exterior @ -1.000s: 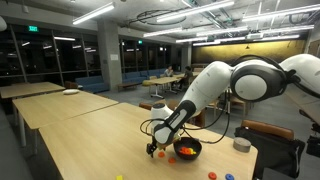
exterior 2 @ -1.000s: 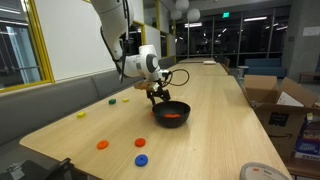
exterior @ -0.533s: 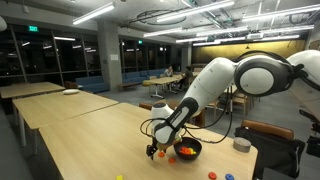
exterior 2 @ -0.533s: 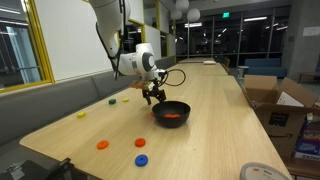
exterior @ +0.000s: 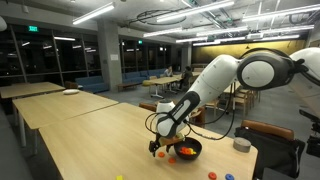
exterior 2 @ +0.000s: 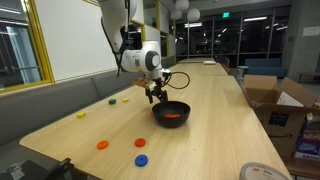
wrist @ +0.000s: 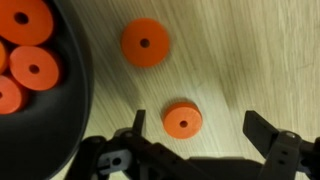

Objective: Put the orange circles inside the black bowl.

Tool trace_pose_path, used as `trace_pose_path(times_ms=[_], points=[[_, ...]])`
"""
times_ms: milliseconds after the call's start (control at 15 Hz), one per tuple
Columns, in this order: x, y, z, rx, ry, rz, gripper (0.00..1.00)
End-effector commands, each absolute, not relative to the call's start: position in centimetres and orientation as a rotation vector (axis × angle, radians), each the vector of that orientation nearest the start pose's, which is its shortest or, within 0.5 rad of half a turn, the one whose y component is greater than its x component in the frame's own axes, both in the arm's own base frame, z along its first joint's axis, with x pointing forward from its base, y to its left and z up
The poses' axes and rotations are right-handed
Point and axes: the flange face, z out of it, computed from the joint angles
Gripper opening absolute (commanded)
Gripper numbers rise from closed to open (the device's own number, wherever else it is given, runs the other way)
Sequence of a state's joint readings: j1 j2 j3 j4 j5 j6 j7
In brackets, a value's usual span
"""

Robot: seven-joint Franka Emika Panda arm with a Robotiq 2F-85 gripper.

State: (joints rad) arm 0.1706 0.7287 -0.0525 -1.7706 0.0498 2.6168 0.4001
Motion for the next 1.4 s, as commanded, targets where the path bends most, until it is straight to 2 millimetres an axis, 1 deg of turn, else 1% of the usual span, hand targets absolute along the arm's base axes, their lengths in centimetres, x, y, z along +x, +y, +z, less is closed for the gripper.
trace_pose_path(times_ms=[0, 133, 600, 867, 1333], points=[[66.1, 7.1, 17.2, -3.04, 0.5, -0.171, 1.0], [66.2, 7.1, 17.1, -3.059, 0.491, -0.167, 1.0], [66.1, 8.5, 16.6, -3.19, 0.413, -0.122, 1.0], [66.4, 9.0, 16.9, -3.157, 0.383, -0.142, 1.0], [67.2, 8.4, 17.1, -3.142, 0.389, -0.152, 1.0]])
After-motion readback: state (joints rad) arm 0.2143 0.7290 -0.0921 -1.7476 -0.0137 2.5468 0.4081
